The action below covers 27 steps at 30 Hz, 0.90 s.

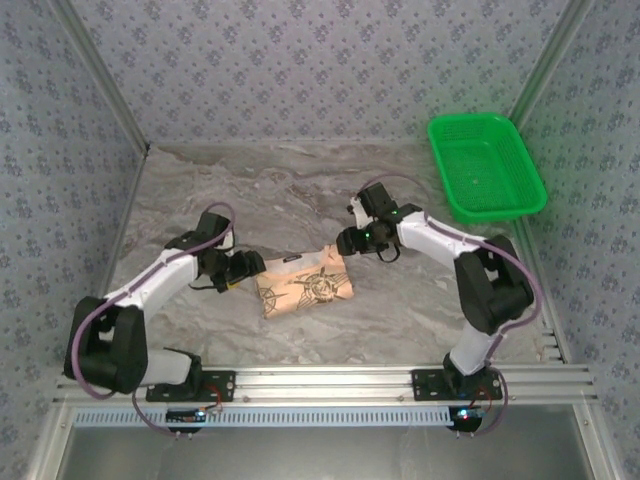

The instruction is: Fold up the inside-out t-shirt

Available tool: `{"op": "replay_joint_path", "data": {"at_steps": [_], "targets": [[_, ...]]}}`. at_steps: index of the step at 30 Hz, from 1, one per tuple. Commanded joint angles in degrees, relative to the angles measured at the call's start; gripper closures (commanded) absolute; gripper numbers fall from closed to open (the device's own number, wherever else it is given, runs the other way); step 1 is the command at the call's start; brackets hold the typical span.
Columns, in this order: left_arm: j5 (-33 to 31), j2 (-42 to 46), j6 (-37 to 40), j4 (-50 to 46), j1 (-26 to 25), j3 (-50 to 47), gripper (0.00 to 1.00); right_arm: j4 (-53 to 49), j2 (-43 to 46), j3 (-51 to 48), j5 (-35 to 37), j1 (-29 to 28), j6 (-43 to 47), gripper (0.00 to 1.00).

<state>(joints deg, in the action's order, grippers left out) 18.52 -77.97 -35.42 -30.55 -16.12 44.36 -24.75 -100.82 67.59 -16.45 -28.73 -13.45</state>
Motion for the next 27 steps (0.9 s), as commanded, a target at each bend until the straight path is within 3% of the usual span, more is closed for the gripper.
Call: {"op": "replay_joint_path", "data": {"at_steps": [1, 10, 19, 22, 27], "targets": [[3.59, -3.37, 2.22, 5.86, 0.2, 2.18, 0.25, -0.93, -4.57, 4.31, -10.32, 1.16, 6.23, 0.42], [4.04, -12.58, 5.17, 9.65, 0.19, 5.02, 0.28, -1.21, -15.64, 11.38, -15.09, 2.26, 8.49, 0.46], [11.58, -20.55, 5.84, 13.62, -2.22, 8.14, 0.34, 1.14, -18.33, 9.4, -21.27, 2.4, 7.46, 0.48], [9.47, -23.37, 8.46, 9.29, -2.77, 11.75, 0.51, 1.55, -19.2, 9.7, -22.06, 2.11, 6.81, 0.56], [12.53, -24.93, 10.21, 8.35, -3.03, 13.86, 0.74, 2.46, -17.92, 8.94, -24.42, 1.96, 5.39, 0.79]]}}
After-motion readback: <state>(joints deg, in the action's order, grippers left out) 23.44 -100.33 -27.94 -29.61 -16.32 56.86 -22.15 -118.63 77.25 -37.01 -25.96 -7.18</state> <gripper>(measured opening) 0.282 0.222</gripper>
